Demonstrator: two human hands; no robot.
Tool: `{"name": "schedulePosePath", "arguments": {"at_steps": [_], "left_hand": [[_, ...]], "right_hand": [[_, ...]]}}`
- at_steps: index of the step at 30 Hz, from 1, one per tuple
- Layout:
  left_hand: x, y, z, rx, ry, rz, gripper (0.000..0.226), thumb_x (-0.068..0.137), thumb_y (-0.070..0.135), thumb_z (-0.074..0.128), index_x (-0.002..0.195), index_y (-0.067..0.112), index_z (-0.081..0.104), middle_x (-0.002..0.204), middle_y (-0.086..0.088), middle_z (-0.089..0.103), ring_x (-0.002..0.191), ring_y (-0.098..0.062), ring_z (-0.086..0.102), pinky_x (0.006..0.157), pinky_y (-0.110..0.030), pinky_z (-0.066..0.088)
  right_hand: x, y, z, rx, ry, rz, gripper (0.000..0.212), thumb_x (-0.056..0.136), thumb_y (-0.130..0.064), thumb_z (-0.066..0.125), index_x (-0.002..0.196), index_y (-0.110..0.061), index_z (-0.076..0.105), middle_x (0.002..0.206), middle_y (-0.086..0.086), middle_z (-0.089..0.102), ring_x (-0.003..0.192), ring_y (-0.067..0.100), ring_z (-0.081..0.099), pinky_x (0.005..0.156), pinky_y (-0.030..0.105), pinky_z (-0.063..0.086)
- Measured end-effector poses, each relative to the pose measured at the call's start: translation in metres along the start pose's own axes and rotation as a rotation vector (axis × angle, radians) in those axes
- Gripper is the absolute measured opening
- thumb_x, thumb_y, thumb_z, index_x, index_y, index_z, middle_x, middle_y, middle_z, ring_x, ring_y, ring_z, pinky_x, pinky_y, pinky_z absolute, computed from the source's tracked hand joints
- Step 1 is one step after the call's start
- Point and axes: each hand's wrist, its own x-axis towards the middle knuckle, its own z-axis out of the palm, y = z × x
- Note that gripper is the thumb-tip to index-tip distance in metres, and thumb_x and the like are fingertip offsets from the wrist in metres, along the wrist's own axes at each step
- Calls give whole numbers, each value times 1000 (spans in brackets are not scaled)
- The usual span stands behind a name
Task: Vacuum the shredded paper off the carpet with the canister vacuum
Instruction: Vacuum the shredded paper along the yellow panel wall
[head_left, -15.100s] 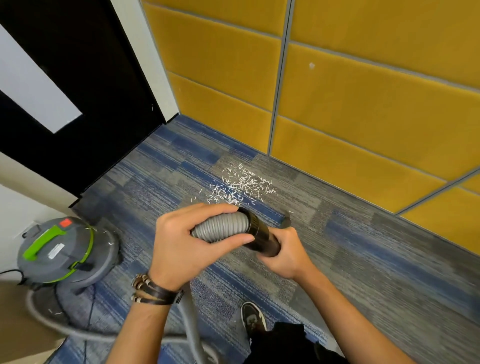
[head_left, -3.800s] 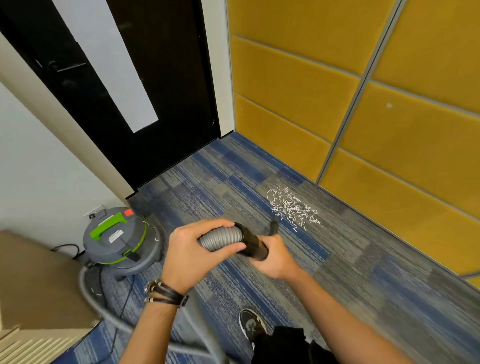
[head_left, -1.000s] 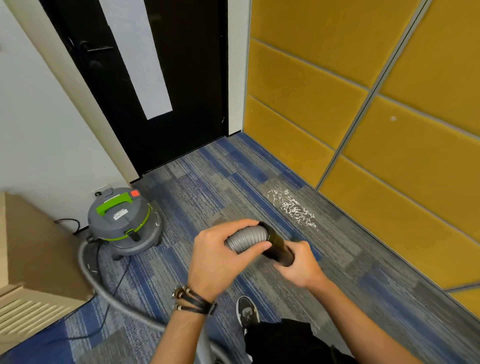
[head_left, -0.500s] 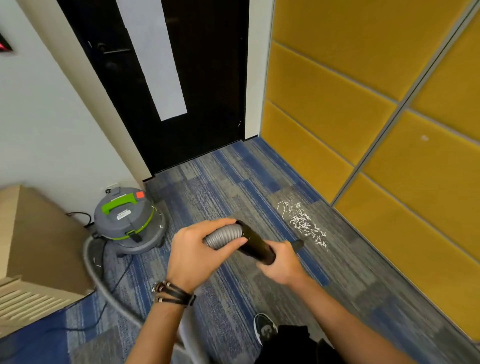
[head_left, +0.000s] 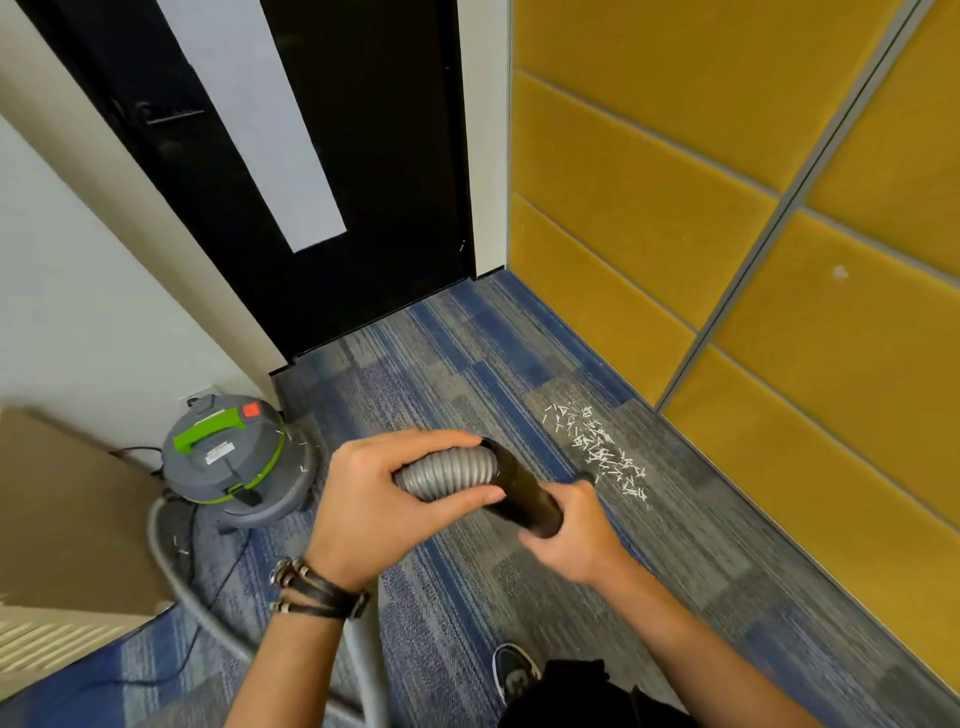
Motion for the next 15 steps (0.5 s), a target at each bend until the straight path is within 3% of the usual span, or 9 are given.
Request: {"name": "schedulePosePath", "arguments": {"at_steps": [4,11,15], "left_hand": [[5,10,7,47,6,50,43,75,52,91,110,29,82,102,18,78,94,0,74,85,-30,60],[0,5,3,40,-16,31,45,74,54,90,110,29,81,106,18,78,98,-2,75,87,-38,62],[-17,3,3,-10,-35,3,45,72,55,90,107,29,82,104,18,78,96,-4,75,86,-37,62]], "right_hand": [[-4,-3,-10,24,68,-13,30,66,-24,72,71,-51,61,54,-24,55,45,4,48,50,13,31],[6,-10,1,41,26,-61,51,71,-9,76,67,-56,58,55,-26,55,46,2,50,50,9,31],[-13,-4,8,44,9,-7,51,72,-6,77,65,-53,57,56,-27,56,48,0,52,52,8,31]]}}
